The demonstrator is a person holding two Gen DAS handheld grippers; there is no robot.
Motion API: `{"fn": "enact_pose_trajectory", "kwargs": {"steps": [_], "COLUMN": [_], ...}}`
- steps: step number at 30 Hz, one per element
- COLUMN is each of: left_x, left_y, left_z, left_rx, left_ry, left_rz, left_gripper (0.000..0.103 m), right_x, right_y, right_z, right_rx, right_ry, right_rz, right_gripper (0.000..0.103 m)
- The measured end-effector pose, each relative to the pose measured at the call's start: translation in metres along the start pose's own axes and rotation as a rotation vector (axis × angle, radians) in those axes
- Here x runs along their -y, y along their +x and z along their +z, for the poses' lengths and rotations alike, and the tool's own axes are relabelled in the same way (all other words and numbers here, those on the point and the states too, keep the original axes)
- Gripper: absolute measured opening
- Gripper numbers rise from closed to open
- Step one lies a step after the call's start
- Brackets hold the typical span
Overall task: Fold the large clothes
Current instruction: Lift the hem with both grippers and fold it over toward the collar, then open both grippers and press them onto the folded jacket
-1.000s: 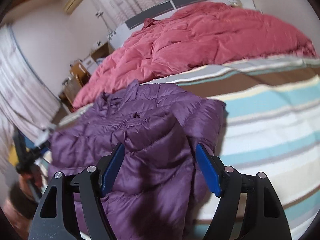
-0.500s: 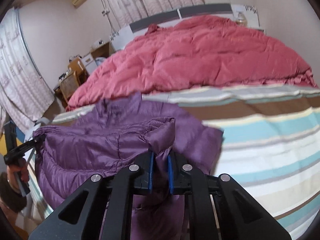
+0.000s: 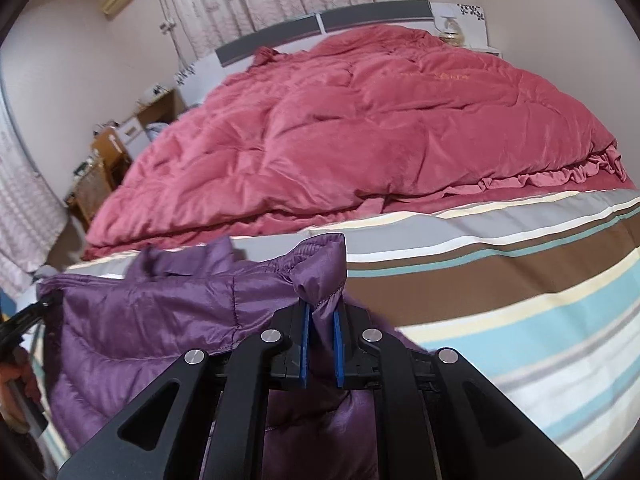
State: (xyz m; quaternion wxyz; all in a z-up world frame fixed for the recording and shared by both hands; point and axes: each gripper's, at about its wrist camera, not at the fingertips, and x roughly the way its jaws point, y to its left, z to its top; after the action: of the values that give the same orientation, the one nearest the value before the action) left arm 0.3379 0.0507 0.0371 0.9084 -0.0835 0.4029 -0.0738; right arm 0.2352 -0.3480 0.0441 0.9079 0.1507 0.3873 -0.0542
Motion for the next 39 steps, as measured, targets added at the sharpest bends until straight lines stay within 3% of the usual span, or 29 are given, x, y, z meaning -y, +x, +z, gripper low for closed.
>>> {"fn": "enact_pose_trajectory", "kwargs": {"steps": [5,11,19,24,30,32,36,39], "left_x": [-0.001,-0.016,-0.022,-0.021,-0.014,-0.01,0.0,0.012], "left_y": [0.041,0.066,0.078,0.076,0.057,0.046,0.014,-0.011], "left_z": [-0.012,-0.031,-0.035,-0.035,-0.04,-0.043,-0.054,-0.059], "left_rx": [-0.027,-0.012,-0.012,-0.008,-0.003,0.011,0.043,0.084], "left_ry": [-0.01,-0.061,-0.105,-0.088,-0.054,-0.03,0.022,0.043], "left_rz": [0.056,0.013,-0.025,0.001,0.085,0.114,0.118,0.077], "left_gripper": [0.015,0.025,0.026,0.029,0.053,0.069,0.07,0.075], "right_x": [-0.003,-0.011,-0.01,-0.011,-0.013,-0.012,-0.013,-0.018], "right_y": [0.037,0.065,0.074,0.074,0.073,0.072,0.064,0.044], "right_z": [-0.005,-0.029,-0.032,-0.032,-0.032,-0.032,-0.03,-0.028], "right_rx": [-0.02,-0.019,-0.013,-0.012,-0.009,-0.008,-0.013,-0.011], "right_ry": [-0.045,-0.131,-0.121,-0.127,-0.133,-0.136,-0.151,-0.152], "right_rz": [-0.059,-0.121,-0.14,-0.146,-0.153,-0.161,-0.179,-0.181], "right_gripper": [0.009,0.009,0.011,0.011,0.012,0.018,0.02,0.02]}}
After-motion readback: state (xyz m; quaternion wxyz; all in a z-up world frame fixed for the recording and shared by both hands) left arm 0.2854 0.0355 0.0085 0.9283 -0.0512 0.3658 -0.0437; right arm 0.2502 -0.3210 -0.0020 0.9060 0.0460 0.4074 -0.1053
